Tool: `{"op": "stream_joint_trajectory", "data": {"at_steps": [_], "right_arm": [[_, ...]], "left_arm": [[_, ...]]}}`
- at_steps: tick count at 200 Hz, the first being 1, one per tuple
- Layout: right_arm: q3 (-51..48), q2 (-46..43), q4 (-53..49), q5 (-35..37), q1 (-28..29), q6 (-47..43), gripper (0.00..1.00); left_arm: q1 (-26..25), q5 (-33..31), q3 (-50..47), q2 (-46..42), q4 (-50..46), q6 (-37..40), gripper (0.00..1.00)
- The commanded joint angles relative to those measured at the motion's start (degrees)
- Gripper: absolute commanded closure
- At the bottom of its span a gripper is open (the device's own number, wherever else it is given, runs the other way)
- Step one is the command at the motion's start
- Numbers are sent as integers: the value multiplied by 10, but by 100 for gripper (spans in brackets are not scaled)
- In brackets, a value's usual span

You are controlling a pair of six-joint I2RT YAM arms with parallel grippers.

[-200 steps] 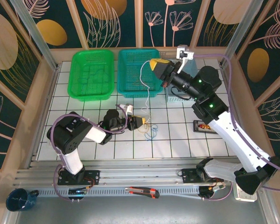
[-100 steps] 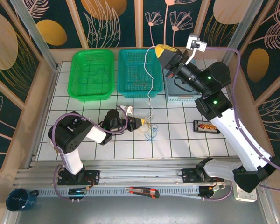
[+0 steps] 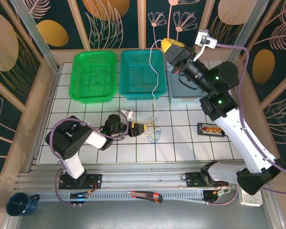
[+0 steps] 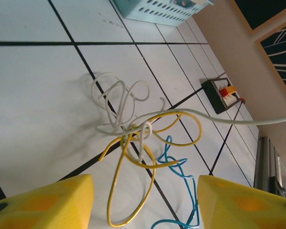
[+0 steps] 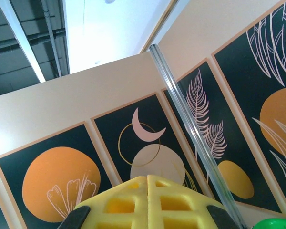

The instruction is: Untangle the cables

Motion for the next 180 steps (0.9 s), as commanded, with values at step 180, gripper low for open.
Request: {"op": "stream_joint_trajectory", "data": {"at_steps": [180], "right_arm": [[-61, 6, 48, -18, 12, 27, 100]], "left_arm": [[-29, 9, 164, -240, -113, 58, 22]]}}
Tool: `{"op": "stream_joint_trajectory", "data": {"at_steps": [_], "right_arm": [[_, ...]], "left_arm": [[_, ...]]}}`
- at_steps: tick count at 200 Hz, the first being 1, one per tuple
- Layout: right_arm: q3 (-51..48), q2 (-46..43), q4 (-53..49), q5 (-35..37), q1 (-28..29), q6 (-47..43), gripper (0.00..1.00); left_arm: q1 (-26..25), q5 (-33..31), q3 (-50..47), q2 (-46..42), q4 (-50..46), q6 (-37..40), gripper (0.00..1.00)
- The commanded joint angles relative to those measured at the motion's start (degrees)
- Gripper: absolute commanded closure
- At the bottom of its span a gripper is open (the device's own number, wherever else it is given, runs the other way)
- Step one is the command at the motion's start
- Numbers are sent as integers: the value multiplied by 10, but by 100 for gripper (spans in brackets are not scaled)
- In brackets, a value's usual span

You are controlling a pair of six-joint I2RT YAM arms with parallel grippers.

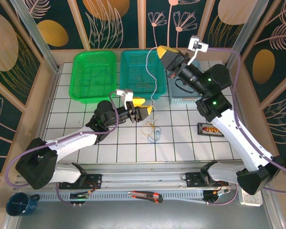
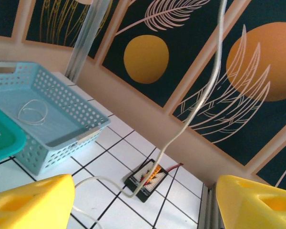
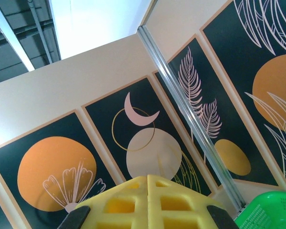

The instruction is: Untangle the cables

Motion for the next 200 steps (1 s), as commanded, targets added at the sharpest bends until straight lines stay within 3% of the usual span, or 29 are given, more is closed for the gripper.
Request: {"op": "stream_joint_trajectory", "data": {"at_steps": [1, 51, 73, 81, 99, 119, 200], "right_arm": [[-7, 5, 32, -14, 9, 10, 100], [-14, 11, 34, -15, 23, 10, 100], [-25, 7, 32, -13, 25, 9, 100], [-31, 4, 29, -10, 25, 6, 100], [-53, -12, 19, 8, 23, -5, 100], [-95, -35, 13, 20, 4, -7, 100], [-291, -112, -45, 41, -13, -76, 100]], "left_arm": [[-6, 6, 29, -10, 20, -5, 22], [-7, -29, 70, 21, 21, 7, 19], [-7, -23, 86, 46, 29, 3, 25], [-7, -19, 90, 53, 33, 0, 35], [-7, -20, 96, 51, 33, -1, 75], [-7, -35, 101, 30, 14, 10, 100], [-7, -59, 165, -27, -28, 10, 100]]}}
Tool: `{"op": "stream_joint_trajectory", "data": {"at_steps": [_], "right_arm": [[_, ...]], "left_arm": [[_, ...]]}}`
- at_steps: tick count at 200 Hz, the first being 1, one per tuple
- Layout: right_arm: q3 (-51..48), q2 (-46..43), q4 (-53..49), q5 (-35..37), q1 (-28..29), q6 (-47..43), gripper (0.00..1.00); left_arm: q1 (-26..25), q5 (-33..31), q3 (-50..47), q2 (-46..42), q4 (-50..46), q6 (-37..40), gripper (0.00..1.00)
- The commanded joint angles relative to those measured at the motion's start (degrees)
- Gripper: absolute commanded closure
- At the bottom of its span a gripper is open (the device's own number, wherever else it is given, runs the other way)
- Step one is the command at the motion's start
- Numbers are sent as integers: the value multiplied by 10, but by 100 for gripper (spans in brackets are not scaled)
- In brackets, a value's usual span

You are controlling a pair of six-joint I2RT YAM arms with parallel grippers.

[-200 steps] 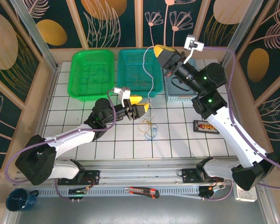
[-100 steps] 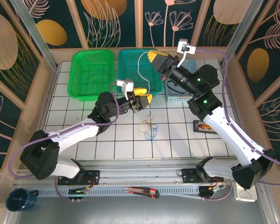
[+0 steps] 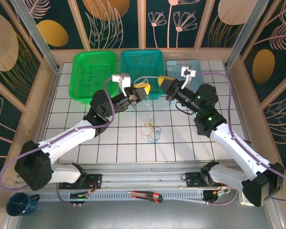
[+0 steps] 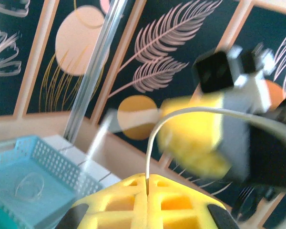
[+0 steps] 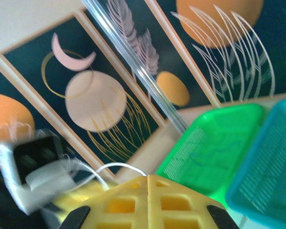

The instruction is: Untangle the cables

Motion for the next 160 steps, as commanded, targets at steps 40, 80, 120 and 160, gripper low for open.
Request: {"op": "stream_joint_trajectory", "data": {"at_steps": [40, 80, 120, 160], "right_arm": [[-96, -35, 31, -36, 1, -65, 100], [-100, -26, 58, -53, 21, -76, 100], [-90, -14, 83, -70, 43, -83, 100], [-89, -12, 90, -66, 60, -93, 100]], "left_arm": [[-2, 13, 63, 1, 10, -41, 100], [-2, 15, 63, 12, 11, -52, 100], [-2, 14, 60, 18, 9, -54, 100], [-2, 14, 58, 22, 9, -57, 100]]}}
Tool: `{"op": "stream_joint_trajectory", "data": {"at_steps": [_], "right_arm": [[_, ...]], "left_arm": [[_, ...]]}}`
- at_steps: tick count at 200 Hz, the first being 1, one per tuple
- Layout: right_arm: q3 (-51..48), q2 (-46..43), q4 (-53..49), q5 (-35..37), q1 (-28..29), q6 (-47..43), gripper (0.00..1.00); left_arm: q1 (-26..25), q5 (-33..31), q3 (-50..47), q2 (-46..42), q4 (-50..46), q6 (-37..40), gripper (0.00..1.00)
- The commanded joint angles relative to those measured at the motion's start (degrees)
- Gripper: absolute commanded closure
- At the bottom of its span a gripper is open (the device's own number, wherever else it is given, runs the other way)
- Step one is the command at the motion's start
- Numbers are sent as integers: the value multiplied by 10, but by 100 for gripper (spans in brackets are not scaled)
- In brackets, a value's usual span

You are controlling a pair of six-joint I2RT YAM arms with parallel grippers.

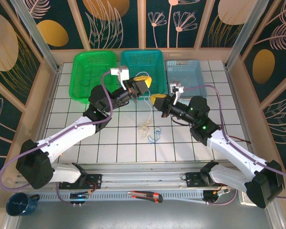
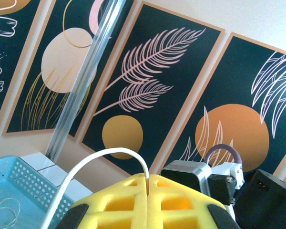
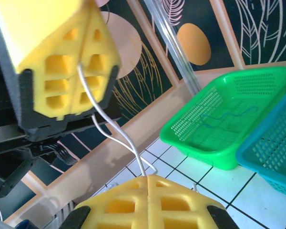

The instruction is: Untangle the cables

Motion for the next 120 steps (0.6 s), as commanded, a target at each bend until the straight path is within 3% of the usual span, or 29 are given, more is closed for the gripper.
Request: {"op": "stream_joint_trajectory", "data": {"at_steps": [1, 120], "right_arm": [[11, 3, 36, -7, 9, -17, 100], [16, 23, 61, -3, 14, -11, 79]], "left_arm": [[-2, 9, 7, 4, 10, -9, 100], [-2, 17, 14, 11, 14, -18, 100]]}}
